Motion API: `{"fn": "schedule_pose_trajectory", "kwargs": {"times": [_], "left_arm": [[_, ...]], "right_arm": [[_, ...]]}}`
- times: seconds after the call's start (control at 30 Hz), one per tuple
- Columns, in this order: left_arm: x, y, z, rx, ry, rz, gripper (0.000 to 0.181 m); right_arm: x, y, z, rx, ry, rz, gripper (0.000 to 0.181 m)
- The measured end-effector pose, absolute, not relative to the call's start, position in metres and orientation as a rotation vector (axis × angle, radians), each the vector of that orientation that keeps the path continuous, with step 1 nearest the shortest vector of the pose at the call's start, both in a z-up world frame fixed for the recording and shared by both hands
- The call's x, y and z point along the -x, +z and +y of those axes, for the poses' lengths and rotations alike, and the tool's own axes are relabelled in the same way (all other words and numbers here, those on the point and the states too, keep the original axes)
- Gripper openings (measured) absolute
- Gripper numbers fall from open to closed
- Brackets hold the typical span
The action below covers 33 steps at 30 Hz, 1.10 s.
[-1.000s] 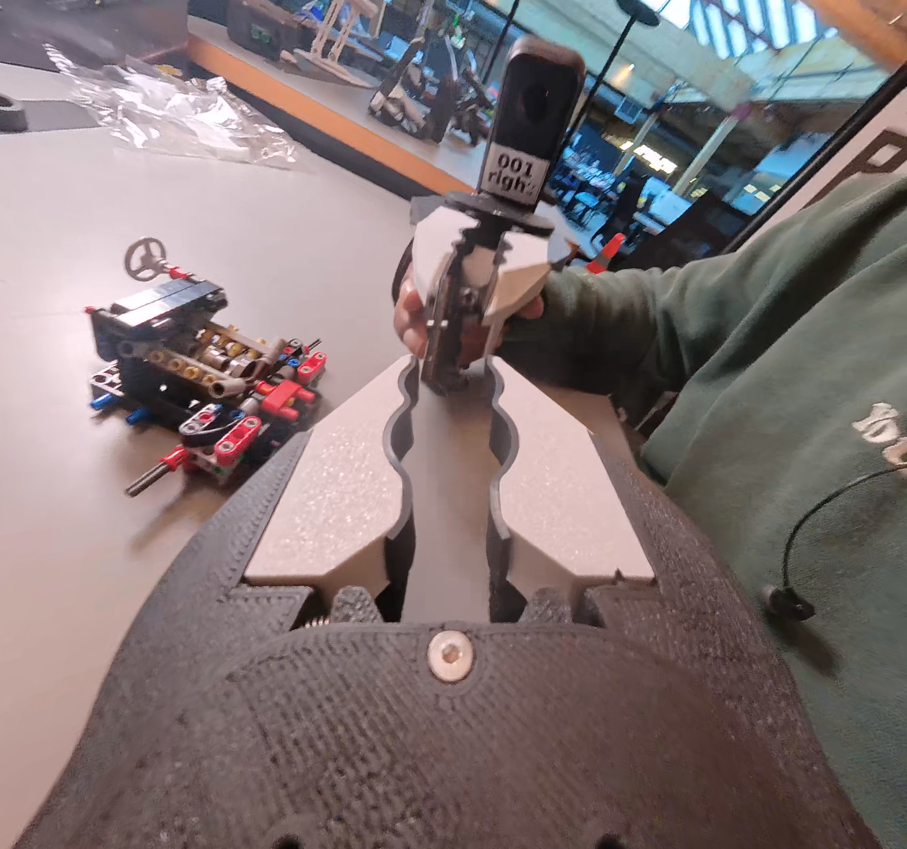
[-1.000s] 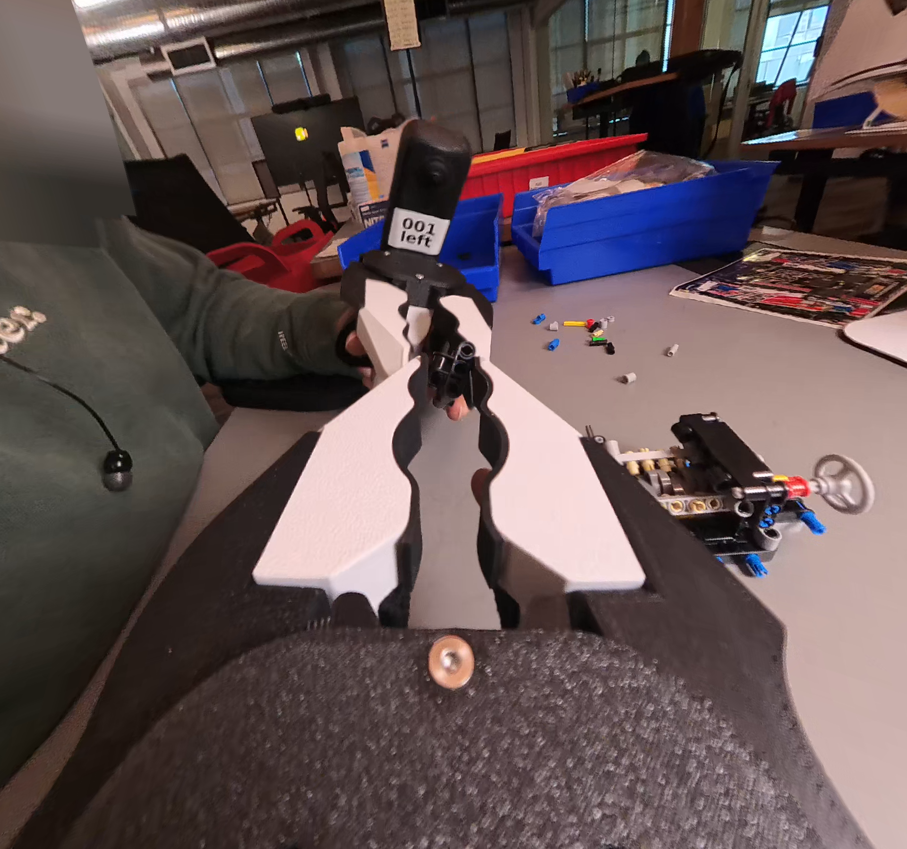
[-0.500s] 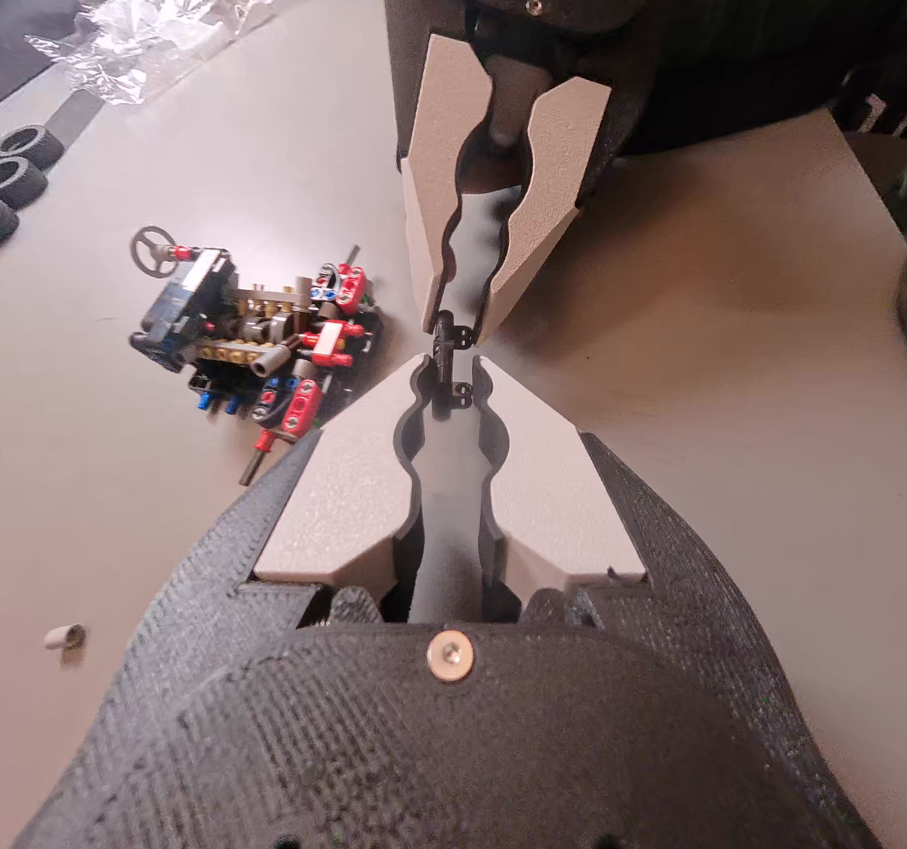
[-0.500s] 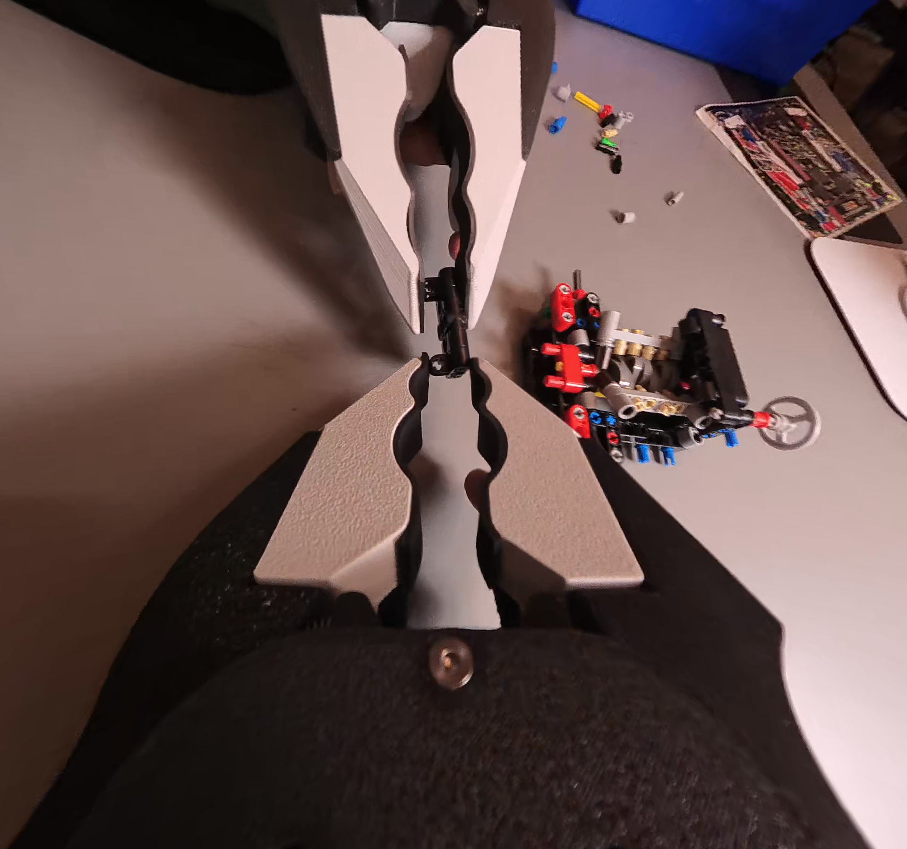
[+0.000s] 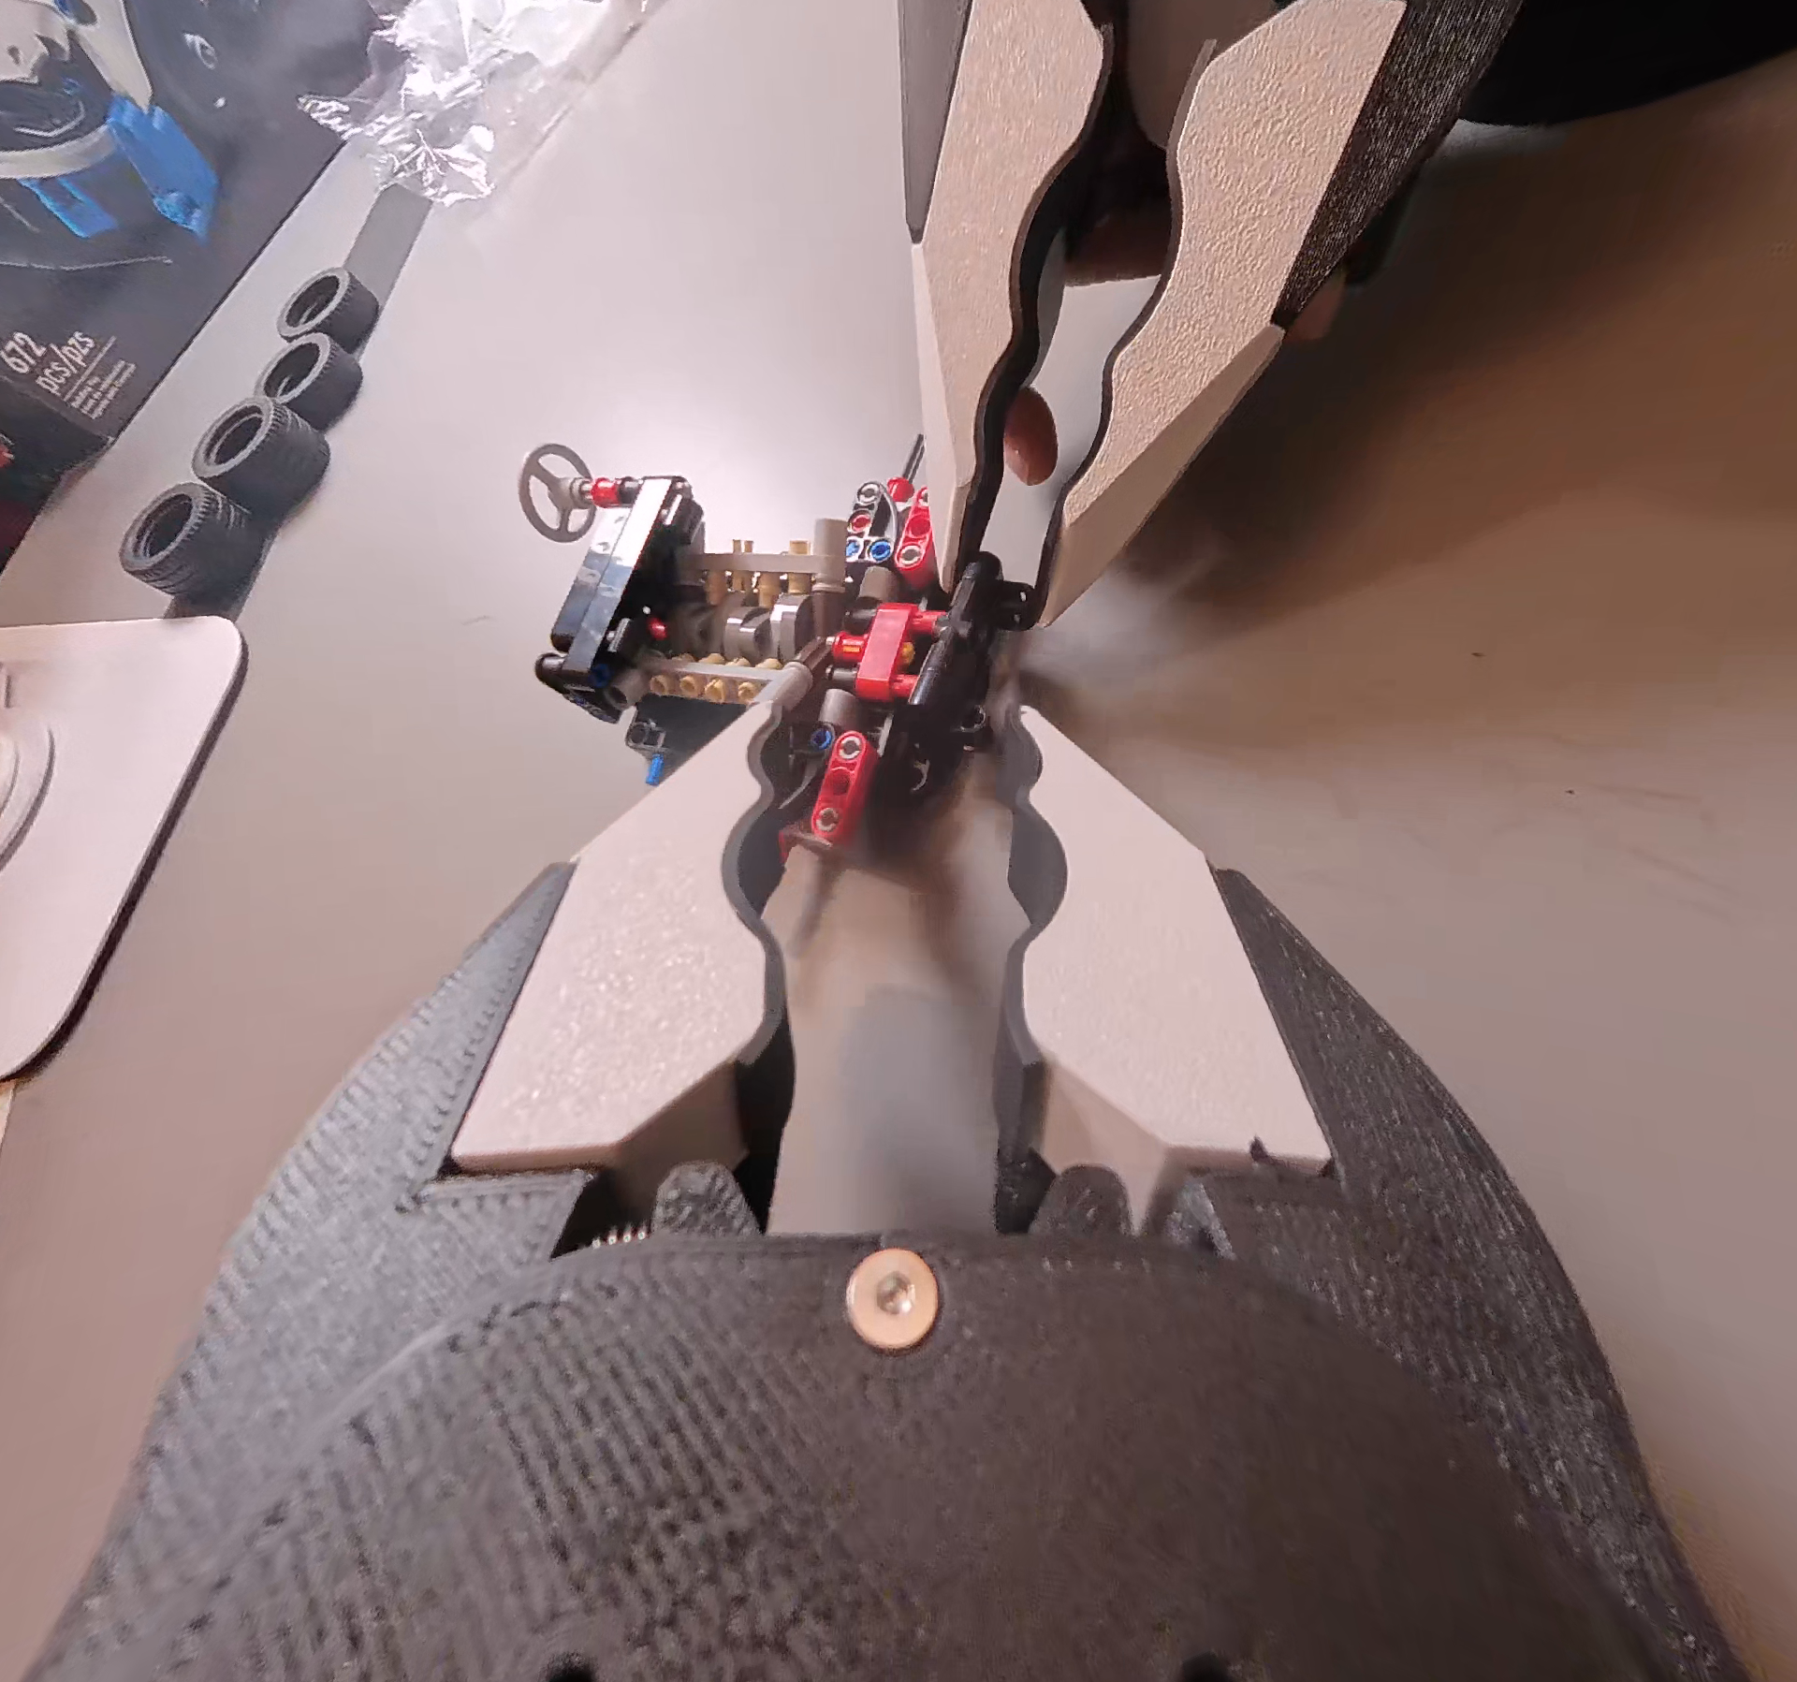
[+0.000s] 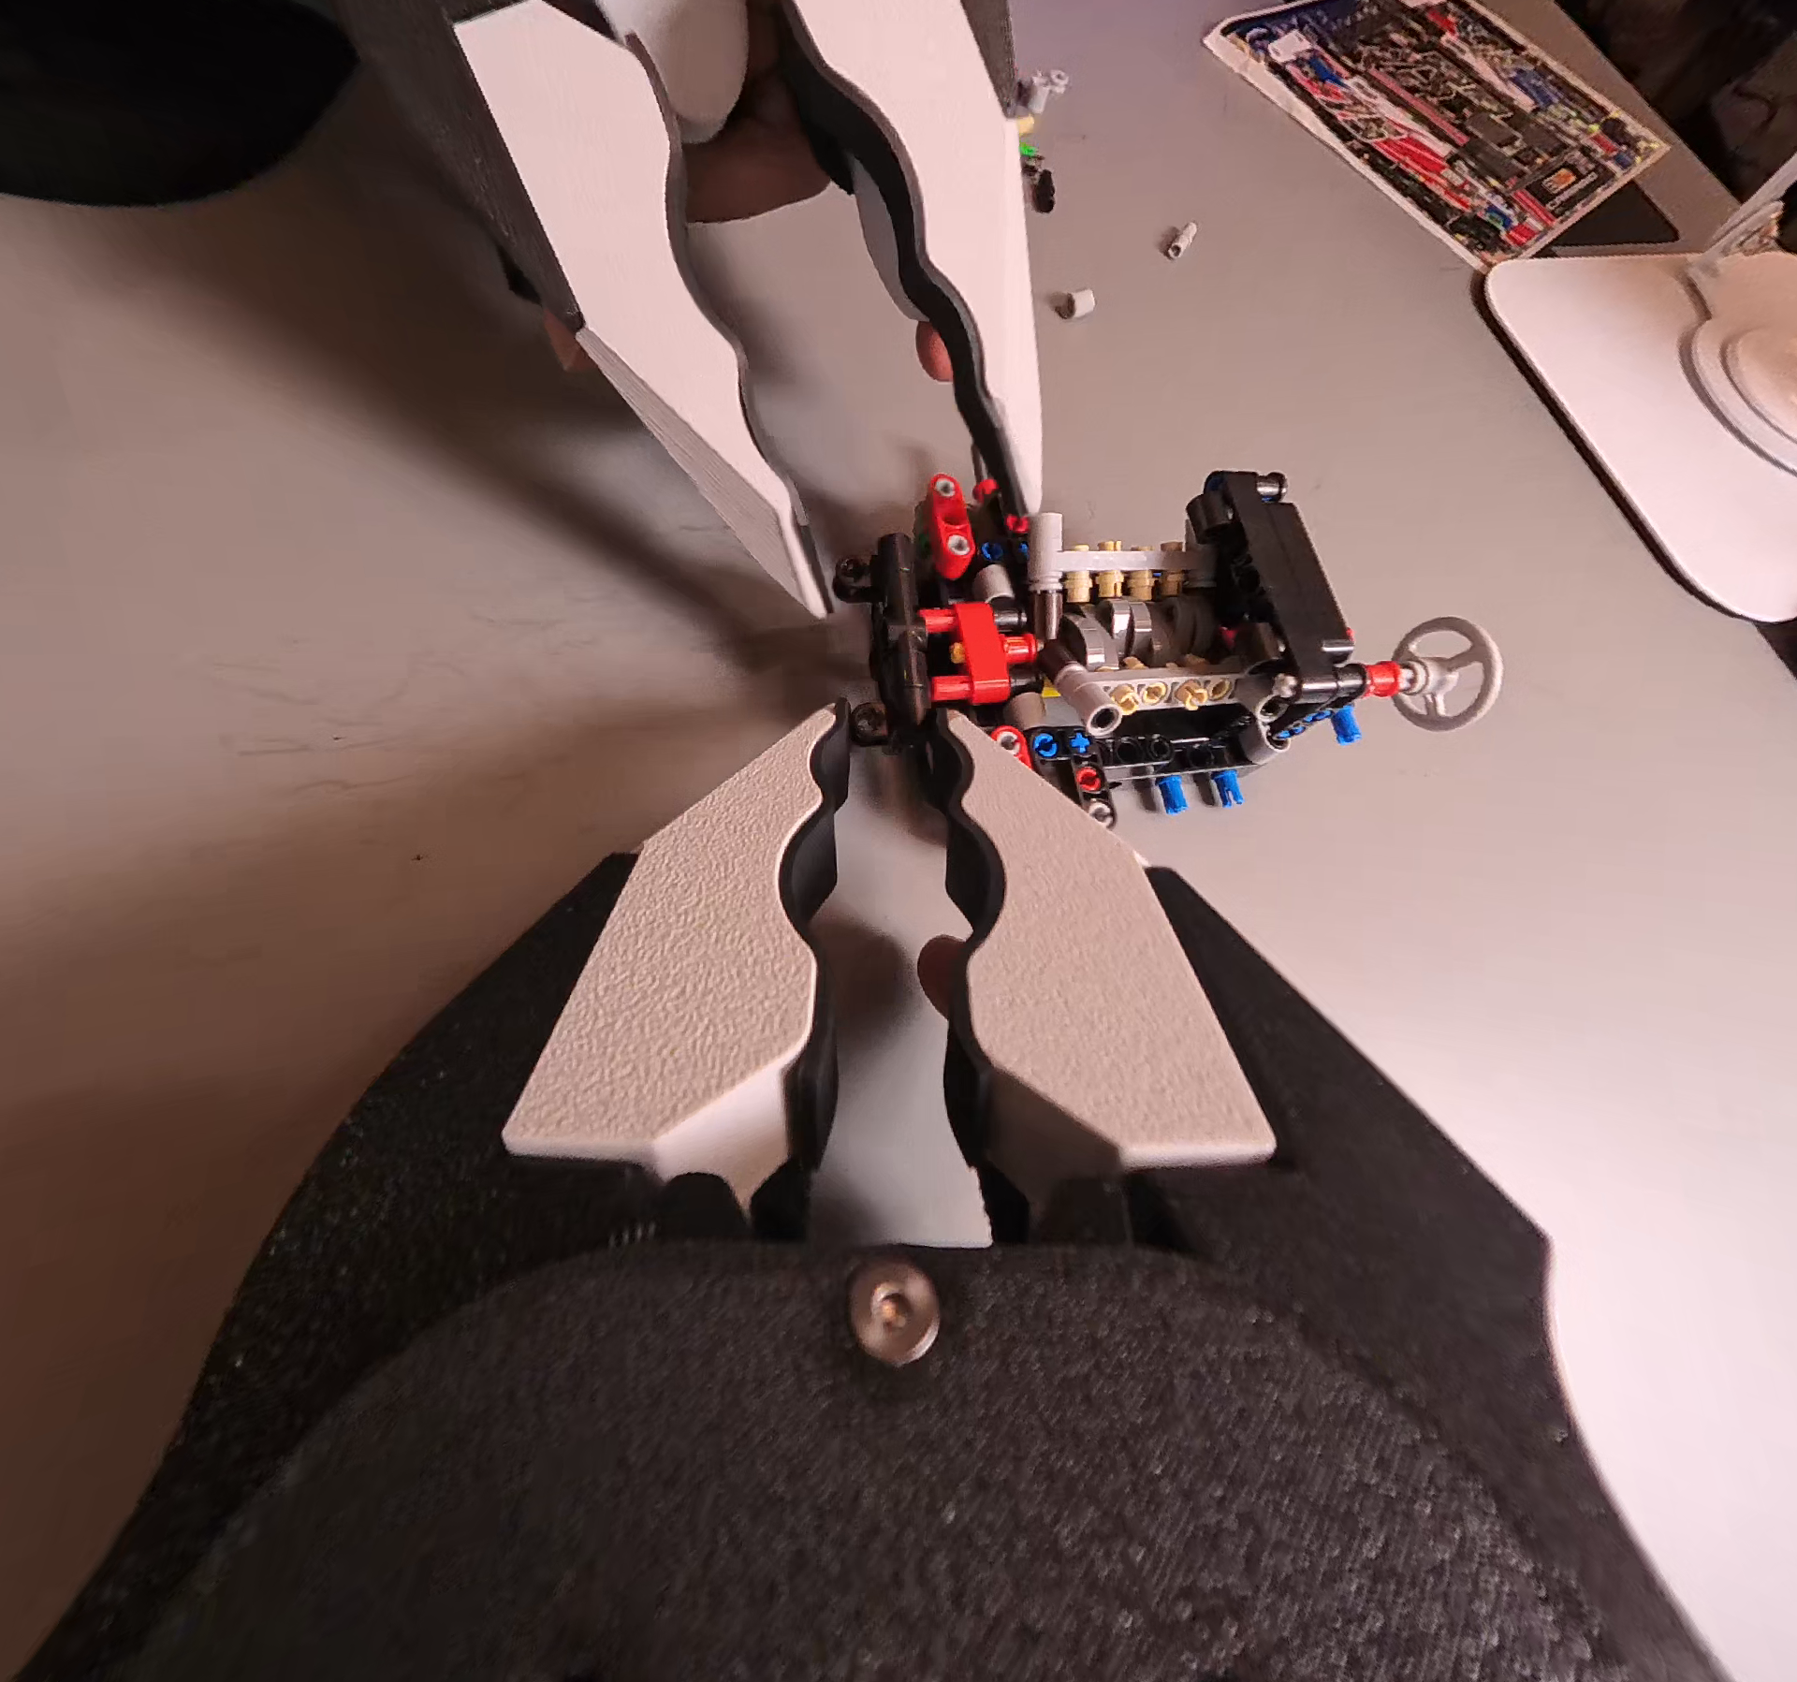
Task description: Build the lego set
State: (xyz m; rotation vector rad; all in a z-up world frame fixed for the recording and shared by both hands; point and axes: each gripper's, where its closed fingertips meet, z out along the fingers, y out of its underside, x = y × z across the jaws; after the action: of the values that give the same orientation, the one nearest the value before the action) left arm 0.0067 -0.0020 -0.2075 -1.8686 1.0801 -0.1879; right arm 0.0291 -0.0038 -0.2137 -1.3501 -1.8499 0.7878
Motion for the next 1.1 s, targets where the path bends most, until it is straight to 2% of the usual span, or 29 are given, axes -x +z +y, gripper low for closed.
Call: {"fn": "schedule_pose_trajectory", "kwargs": {"times": [0.27,0.47,0.7,0.87,0.9,0.97,1.1], "left_arm": [[-0.003,-0.21,0.002,1.864,-0.109,1.122,0.037],[0.004,-0.202,0.0,1.873,-0.119,1.084,0.041],[0.029,-0.21,0.004,1.935,-0.1,1.019,0.038],[0.027,-0.215,0.007,1.93,-0.061,1.043,0.035],[0.027,-0.216,0.007,1.93,-0.06,1.045,0.035],[0.029,-0.217,0.006,1.936,-0.065,1.046,0.036],[0.023,-0.219,0.007,1.94,-0.165,1.055,0.045]], "right_arm": [[-0.027,-0.218,0.001,1.389,0.734,-1.853,0.015],[-0.031,-0.218,0.0,1.375,0.714,-1.886,0.015],[-0.068,-0.224,-0.007,1.342,0.706,-2.1,0.015],[-0.071,-0.226,-0.01,1.477,0.811,-2.09,0.015],[-0.073,-0.227,-0.01,1.505,0.836,-2.095,0.017],[-0.077,-0.22,-0.006,1.499,0.879,-2.089,0.033],[-0.063,-0.185,0.029,1.439,0.913,-1.859,0.037]]}}
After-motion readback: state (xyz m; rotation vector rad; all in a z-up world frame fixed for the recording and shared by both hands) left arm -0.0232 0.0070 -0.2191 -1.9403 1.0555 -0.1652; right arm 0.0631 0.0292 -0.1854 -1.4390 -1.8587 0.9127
